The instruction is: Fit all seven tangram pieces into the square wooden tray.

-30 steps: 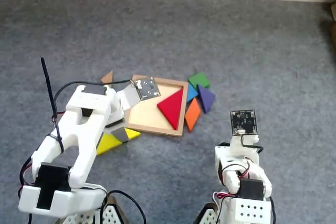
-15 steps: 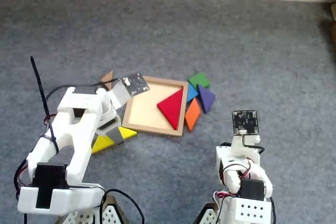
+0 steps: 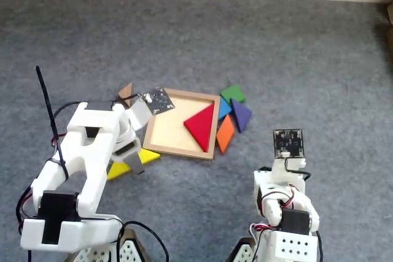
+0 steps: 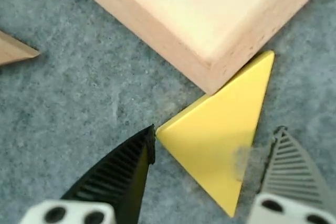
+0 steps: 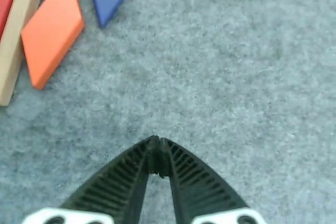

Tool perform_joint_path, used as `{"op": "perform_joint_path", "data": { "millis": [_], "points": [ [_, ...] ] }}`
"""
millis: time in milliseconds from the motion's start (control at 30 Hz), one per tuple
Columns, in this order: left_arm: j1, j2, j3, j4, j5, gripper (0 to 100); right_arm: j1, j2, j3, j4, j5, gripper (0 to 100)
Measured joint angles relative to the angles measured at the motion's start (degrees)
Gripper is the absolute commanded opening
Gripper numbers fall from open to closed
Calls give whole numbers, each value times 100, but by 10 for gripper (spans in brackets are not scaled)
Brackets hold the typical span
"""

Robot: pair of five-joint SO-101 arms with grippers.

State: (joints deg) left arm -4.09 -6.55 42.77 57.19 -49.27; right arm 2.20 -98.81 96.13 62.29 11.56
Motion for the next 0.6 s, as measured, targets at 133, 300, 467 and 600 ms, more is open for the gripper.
{"op": "perform_joint_path", "data": {
  "millis": [133, 300, 467, 600],
  "points": [
    [-79, 149, 0, 114, 0, 329, 0, 0, 0, 0, 0, 16],
    [-62, 686, -360, 501, 18, 282, 0, 0, 0, 0, 0, 16],
    [-70, 1011, -721, 774, 26, 252, 18, 0, 0, 0, 0, 16],
    [-70, 1020, -747, 818, 26, 252, 18, 0, 0, 0, 0, 16]
  ]
}}
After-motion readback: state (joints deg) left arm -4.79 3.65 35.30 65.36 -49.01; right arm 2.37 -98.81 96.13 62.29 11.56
